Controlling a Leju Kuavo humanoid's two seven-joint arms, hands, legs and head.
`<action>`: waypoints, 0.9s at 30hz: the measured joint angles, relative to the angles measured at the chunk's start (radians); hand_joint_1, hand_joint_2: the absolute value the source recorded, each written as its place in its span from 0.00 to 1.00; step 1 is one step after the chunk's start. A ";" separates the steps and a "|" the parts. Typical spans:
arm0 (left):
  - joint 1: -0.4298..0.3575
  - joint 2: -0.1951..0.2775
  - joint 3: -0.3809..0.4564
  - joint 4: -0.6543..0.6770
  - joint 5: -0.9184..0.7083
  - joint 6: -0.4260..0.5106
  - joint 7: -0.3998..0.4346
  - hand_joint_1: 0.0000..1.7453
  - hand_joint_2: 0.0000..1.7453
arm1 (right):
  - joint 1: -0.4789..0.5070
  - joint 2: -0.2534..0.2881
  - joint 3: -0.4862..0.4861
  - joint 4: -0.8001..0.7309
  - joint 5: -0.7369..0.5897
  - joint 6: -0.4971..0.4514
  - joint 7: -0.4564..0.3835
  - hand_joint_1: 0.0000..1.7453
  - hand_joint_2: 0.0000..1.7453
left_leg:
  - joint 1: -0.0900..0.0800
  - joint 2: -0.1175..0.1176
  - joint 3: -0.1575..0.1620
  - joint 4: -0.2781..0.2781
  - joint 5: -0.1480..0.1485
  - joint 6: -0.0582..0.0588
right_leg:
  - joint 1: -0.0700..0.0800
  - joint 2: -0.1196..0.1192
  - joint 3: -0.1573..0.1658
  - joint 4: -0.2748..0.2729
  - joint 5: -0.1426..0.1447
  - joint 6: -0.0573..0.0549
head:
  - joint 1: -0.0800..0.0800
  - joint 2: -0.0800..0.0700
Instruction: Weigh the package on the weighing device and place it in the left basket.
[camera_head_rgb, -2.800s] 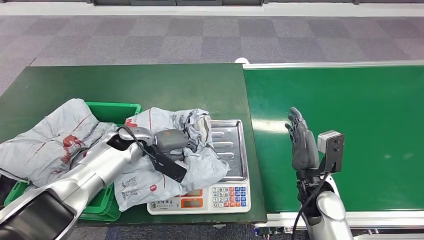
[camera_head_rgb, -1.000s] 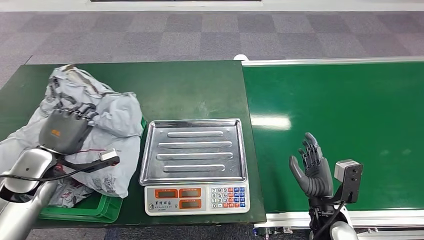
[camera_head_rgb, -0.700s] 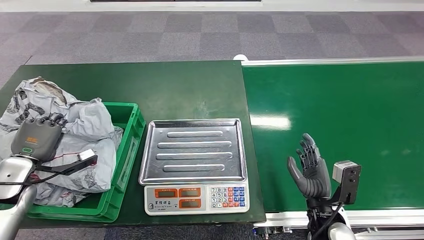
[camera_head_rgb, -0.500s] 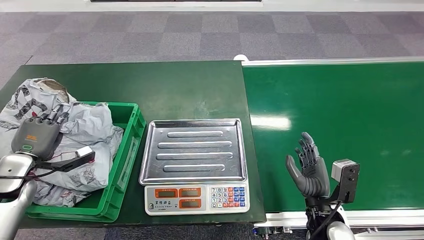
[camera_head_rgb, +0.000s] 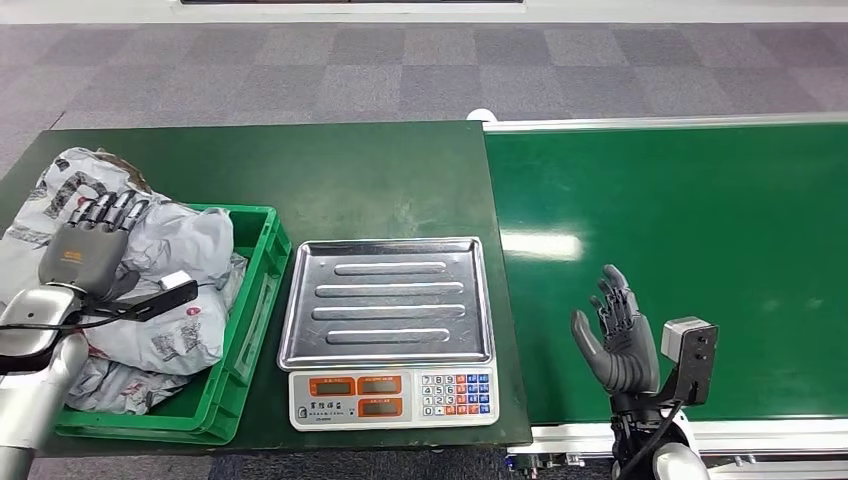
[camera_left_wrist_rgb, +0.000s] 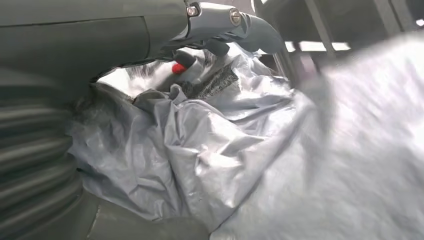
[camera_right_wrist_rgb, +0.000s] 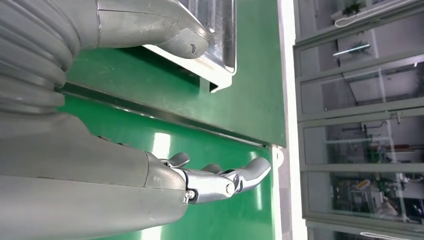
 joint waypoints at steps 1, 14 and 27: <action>-0.013 -0.010 0.002 0.007 0.109 -0.031 -0.026 0.00 1.00 | 0.000 0.000 0.000 -0.001 0.001 -0.003 0.002 0.00 1.00 | 0.000 -0.001 0.000 0.000 0.000 0.000 | 0.000 0.000 0.000 0.000 0.000 0.000 | 0.000 0.000; 0.010 -0.143 0.050 -0.112 1.297 -0.467 -0.218 0.00 1.00 | -0.068 -0.002 0.037 0.054 -0.008 -0.008 0.011 0.00 0.00 | -0.001 0.001 -0.001 0.000 0.000 0.000 | -0.001 0.001 0.000 0.000 0.001 0.000 | 0.000 0.000; -0.011 -0.385 -0.094 -0.091 1.418 -0.438 -0.268 0.00 0.50 | -0.253 0.021 0.220 0.224 0.035 0.005 -0.002 0.00 0.50 | -0.001 -0.002 -0.001 0.001 0.002 0.001 | -0.001 -0.002 0.001 0.000 0.003 0.001 | 0.000 0.000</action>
